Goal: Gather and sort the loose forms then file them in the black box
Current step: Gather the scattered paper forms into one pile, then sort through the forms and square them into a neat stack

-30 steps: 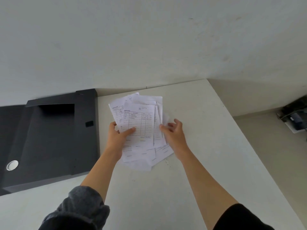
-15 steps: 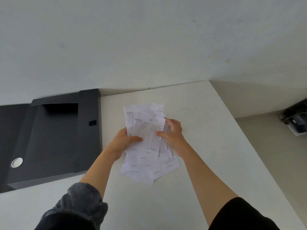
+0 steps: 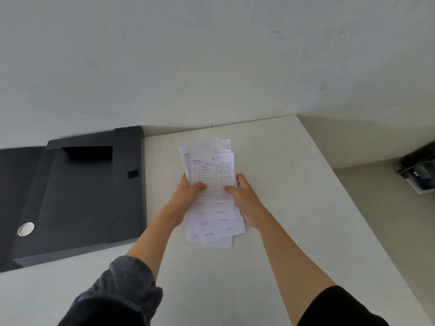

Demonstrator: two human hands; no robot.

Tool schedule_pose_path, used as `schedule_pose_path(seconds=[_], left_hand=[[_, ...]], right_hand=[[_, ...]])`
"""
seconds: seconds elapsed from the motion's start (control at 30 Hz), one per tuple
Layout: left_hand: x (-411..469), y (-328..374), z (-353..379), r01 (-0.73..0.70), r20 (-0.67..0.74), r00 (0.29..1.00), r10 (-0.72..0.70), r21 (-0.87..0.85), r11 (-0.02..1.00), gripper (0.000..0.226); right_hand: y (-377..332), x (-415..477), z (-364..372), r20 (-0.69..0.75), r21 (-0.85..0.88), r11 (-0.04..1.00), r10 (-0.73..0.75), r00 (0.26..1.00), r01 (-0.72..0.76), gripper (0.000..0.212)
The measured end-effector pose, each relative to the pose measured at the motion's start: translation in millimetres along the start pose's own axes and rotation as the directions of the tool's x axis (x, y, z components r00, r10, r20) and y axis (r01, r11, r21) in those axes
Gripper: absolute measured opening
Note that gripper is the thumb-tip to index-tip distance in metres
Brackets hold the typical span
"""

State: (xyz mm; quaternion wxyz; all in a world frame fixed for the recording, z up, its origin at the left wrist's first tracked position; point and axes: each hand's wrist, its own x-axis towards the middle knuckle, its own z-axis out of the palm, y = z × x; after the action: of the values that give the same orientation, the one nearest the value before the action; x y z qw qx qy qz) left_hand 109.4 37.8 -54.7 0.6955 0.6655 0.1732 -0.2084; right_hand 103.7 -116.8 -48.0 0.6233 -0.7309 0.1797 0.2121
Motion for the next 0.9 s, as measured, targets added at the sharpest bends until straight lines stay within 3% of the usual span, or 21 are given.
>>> schedule_pose_path(seconds=[0.1,0.23,0.33,0.47,0.57,0.63,0.77,0.9], left_hand=[[0.2,2.3,-3.0,0.056,0.062,0.996,-0.063,0.119,0.991,0.042],[-1.4,6.4,-9.9,0.022,-0.005,1.000,-0.023,-0.086,0.996,0.031],[-5.3,8.7,-3.5,0.034,-0.080,0.996,-0.042,-0.095,0.995,0.028],[-6.4,9.2,1.6,-0.062,-0.122,0.989,0.087,0.192,0.979,0.028],[-5.1,10.3,-1.7,-0.157,-0.123,0.964,0.235,0.452,0.878,0.039],[-7.3,13.9,-0.4,-0.207,-0.147,0.935,0.324,0.514,0.833,0.048],[-14.6,33.9,1.8,-0.262,-0.347,0.856,0.382,0.346,0.901,0.044],[-20.2,63.8,2.5,-0.362,-0.372,0.812,0.450,0.285,0.888,0.025]], right_hand=[[-1.6,-1.8,0.4,0.050,-0.052,0.998,-0.031,0.998,0.033,0.026],[-5.5,-1.2,-2.7,0.042,-0.092,0.994,-0.062,0.997,0.066,0.025],[-8.0,0.2,-0.1,0.039,-0.140,0.988,-0.065,0.997,0.070,0.030],[-10.5,-0.1,2.7,0.030,-0.177,0.979,-0.094,0.995,0.098,0.029],[-13.6,-0.7,0.9,-0.035,-0.183,0.972,-0.155,0.987,0.146,0.031],[-17.7,-3.0,0.1,-0.094,-0.184,0.966,-0.200,0.975,0.181,0.035],[-35.3,-5.6,-3.5,-0.172,-0.192,0.949,-0.285,0.943,0.251,0.025],[-66.1,-6.9,-13.3,-0.224,-0.248,0.900,-0.414,0.882,0.359,0.013]])
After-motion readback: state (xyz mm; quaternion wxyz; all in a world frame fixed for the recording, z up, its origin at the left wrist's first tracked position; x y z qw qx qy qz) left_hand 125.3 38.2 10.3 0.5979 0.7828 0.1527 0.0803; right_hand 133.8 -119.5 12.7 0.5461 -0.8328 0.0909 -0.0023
